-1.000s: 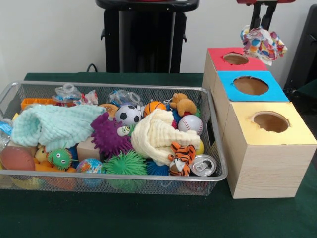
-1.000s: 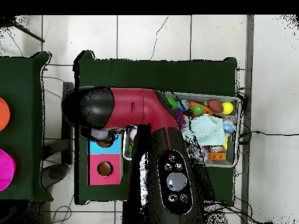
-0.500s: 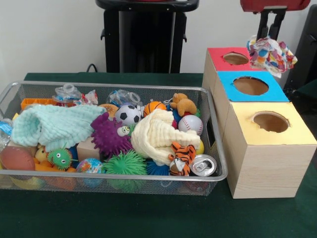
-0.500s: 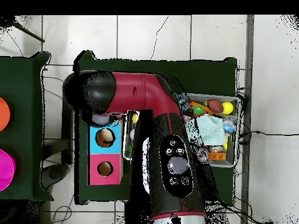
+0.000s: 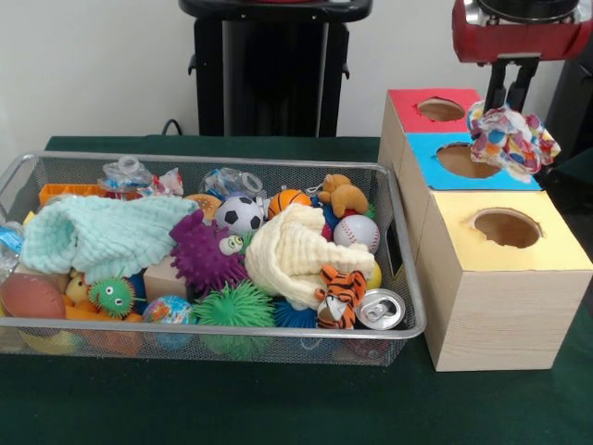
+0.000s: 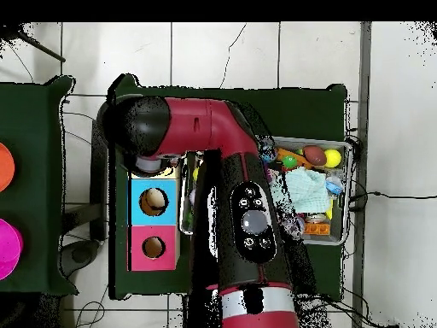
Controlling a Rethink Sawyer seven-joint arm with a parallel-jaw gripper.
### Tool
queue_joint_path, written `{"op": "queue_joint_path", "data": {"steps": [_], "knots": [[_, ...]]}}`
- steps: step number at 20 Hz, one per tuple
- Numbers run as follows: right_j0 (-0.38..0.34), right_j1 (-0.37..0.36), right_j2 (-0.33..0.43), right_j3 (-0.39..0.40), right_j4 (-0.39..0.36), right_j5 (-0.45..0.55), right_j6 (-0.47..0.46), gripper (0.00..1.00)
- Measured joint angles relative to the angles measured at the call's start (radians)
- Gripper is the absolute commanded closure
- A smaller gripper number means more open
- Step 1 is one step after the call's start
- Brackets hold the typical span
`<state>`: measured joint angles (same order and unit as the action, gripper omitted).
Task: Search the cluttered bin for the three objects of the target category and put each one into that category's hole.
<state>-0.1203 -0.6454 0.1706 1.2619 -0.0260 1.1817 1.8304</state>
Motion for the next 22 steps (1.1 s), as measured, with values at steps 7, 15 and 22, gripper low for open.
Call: {"op": "queue_joint_path", "data": {"steps": [7,15,22], "knots": [[0.011,0.034,0.0,-0.004,-0.002,0.0,0.0,1.0],[0.029,0.07,-0.008,-0.014,-0.006,-0.005,0.0,1.0],[0.048,0.108,-0.011,-0.05,-0.007,-0.036,0.0,1.0]]}}
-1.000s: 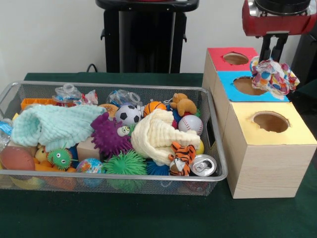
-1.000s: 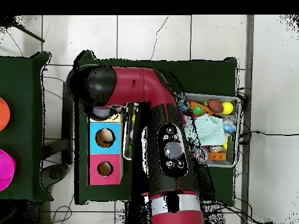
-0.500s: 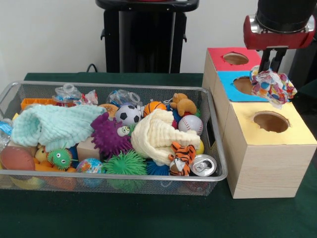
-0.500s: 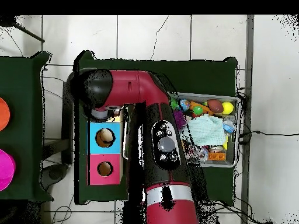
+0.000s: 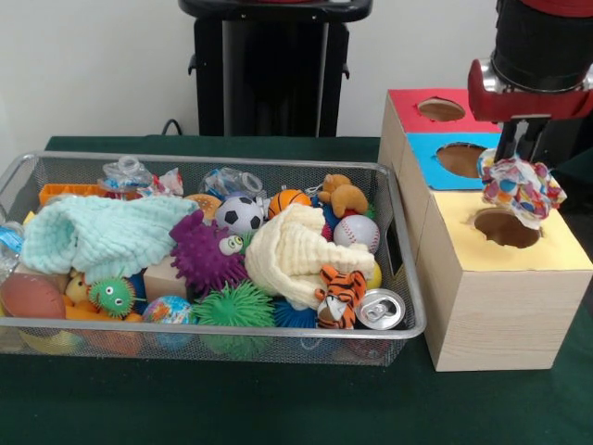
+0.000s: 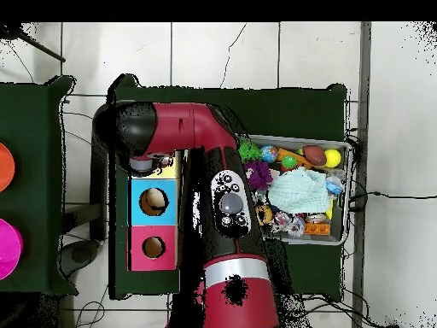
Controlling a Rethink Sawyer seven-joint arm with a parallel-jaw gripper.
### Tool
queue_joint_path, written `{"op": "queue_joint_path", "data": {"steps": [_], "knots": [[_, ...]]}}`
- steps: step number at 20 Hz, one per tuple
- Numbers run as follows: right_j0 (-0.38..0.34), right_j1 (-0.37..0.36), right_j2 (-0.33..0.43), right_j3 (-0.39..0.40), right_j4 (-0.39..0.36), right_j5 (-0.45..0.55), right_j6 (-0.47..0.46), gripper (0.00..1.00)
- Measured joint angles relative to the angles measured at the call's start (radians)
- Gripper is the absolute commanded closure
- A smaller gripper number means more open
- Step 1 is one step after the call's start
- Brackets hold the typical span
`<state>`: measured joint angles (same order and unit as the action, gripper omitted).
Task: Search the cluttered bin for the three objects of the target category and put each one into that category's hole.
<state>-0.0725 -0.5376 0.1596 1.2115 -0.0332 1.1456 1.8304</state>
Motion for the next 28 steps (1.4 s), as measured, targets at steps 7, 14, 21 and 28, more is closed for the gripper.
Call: {"op": "queue_joint_path", "data": {"steps": [7,14,21,28], "knots": [[0.006,0.045,0.0,-0.072,-0.001,-0.001,0.0,1.0],[0.006,0.062,-0.001,-0.096,-0.001,-0.001,0.0,1.0],[0.006,0.057,-0.008,-0.075,0.0,-0.011,0.0,1.0],[0.006,0.057,-0.022,-0.058,0.0,-0.012,0.0,1.0]]}}
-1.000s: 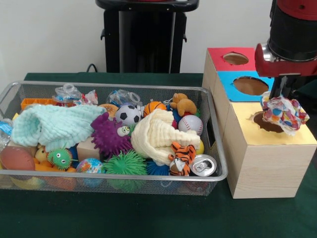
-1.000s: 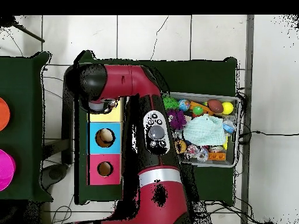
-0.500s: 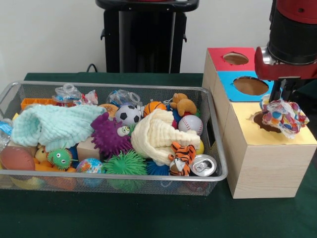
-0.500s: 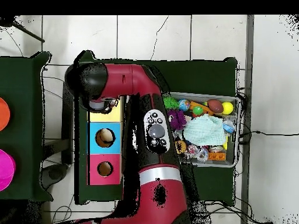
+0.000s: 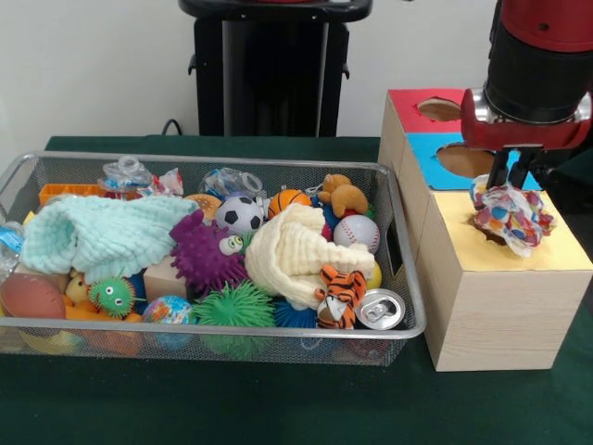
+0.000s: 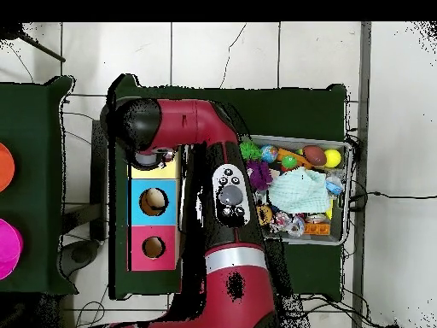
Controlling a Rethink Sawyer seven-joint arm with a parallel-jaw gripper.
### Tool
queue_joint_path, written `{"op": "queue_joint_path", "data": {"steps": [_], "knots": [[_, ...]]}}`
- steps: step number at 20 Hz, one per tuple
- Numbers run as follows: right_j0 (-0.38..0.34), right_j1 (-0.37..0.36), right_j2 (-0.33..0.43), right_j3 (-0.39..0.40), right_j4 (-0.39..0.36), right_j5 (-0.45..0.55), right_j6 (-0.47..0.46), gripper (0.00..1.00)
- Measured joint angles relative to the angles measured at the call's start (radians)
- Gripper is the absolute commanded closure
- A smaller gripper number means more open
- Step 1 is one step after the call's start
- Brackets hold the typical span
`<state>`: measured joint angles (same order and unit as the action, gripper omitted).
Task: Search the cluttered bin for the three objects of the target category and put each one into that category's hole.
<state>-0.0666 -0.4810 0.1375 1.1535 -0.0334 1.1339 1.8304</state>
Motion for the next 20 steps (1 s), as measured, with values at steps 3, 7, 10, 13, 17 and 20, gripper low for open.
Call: {"op": "queue_joint_path", "data": {"steps": [3,7,10,13,17,20], "knots": [[0.0,0.0,-0.005,0.001,0.0,-0.008,0.0,1.0],[0.0,0.001,-0.012,0.004,0.0,-0.033,0.0,1.0],[0.0,0.003,-0.019,0.004,0.0,-0.042,0.0,1.0],[0.0,0.005,-0.025,0.004,0.0,-0.046,0.0,1.0],[0.001,0.007,-0.03,0.004,0.0,-0.049,0.0,1.0],[0.003,0.007,-0.033,0.004,0.002,-0.05,0.0,1.0]]}}
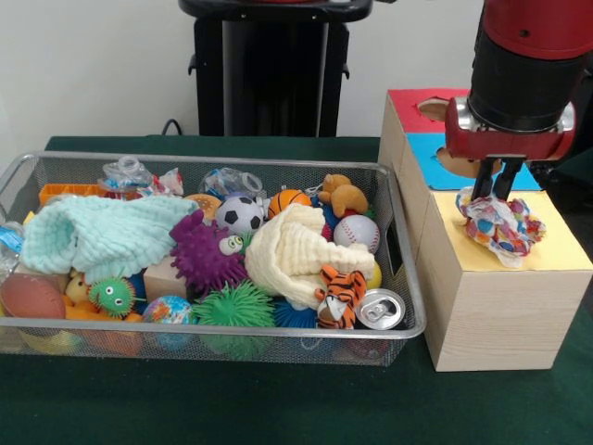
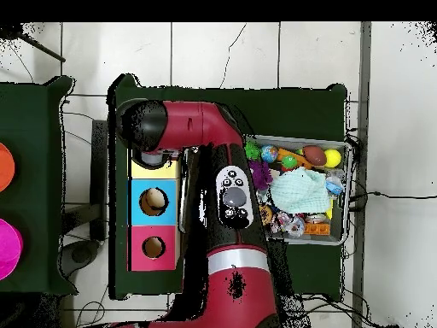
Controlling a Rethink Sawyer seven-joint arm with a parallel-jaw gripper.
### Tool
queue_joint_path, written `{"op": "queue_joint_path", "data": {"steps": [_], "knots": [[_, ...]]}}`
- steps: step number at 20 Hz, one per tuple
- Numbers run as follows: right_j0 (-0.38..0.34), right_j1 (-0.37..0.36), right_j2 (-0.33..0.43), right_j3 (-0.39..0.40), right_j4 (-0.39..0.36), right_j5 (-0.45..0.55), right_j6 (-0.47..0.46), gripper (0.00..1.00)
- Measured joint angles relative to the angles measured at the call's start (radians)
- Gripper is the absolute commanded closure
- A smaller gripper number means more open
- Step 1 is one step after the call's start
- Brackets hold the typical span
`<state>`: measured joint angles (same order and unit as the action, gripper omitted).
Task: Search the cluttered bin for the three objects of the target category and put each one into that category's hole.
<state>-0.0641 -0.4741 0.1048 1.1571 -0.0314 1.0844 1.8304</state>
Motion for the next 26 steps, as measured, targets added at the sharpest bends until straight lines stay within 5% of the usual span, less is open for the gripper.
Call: {"op": "queue_joint_path", "data": {"steps": [26], "knots": [[0.054,-0.031,-0.023,0.064,0.048,0.0,0.0,1.0]]}}
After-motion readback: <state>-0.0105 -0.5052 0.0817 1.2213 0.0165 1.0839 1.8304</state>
